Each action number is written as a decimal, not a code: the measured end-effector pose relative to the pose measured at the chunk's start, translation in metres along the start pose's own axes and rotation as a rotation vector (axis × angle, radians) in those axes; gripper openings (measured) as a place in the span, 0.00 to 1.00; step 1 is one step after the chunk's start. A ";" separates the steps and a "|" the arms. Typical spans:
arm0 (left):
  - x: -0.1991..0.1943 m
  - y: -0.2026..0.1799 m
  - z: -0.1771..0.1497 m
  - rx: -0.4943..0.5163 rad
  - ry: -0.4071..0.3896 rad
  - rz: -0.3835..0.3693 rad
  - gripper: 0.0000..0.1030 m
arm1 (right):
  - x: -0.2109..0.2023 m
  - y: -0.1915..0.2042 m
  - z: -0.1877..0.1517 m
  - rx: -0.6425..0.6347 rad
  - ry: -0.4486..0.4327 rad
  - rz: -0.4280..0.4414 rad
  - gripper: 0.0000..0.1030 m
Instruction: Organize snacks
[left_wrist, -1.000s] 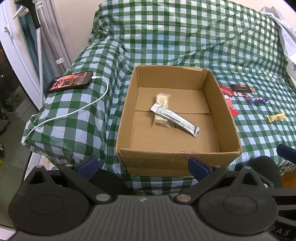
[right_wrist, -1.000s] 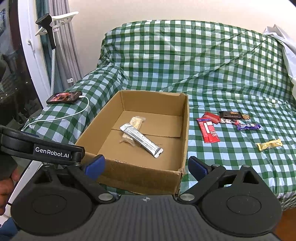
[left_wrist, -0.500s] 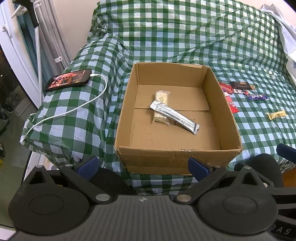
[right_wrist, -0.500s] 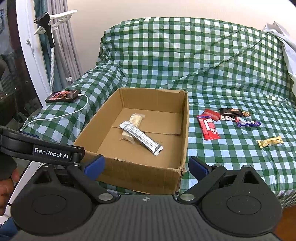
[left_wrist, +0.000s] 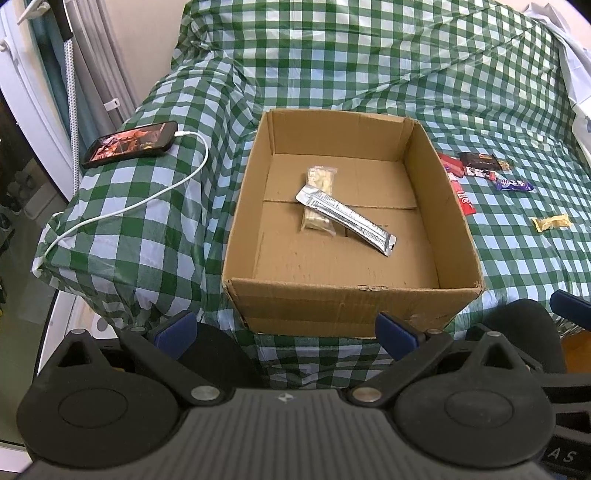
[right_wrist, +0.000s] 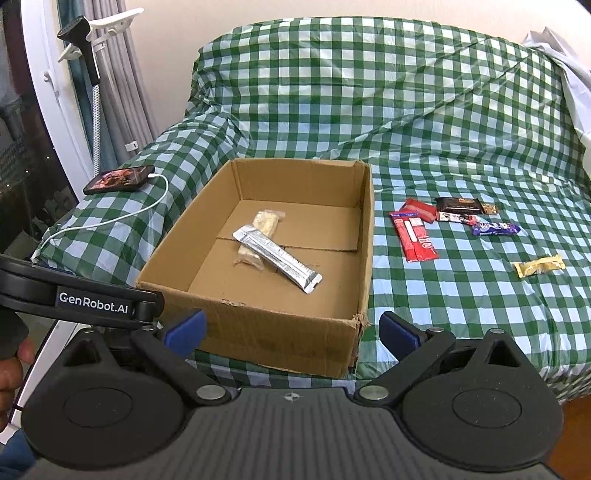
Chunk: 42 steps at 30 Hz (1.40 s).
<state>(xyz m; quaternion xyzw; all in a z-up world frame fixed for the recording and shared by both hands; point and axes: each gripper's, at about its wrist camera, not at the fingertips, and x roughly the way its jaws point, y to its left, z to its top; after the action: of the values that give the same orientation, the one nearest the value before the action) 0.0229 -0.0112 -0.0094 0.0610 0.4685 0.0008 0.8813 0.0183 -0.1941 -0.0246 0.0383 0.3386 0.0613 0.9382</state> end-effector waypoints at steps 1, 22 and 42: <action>0.000 0.000 0.000 0.002 0.000 -0.001 1.00 | 0.000 0.000 0.000 0.001 0.000 0.000 0.97; 0.011 -0.005 0.001 0.004 0.031 -0.009 1.00 | 0.010 -0.005 0.001 0.007 0.030 0.006 0.97; 0.017 -0.001 0.007 -0.033 0.055 -0.055 1.00 | 0.016 -0.007 -0.001 0.016 0.037 0.010 0.97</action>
<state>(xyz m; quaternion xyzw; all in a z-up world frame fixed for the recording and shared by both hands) 0.0378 -0.0117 -0.0194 0.0334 0.4939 -0.0140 0.8688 0.0299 -0.1990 -0.0363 0.0462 0.3563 0.0641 0.9310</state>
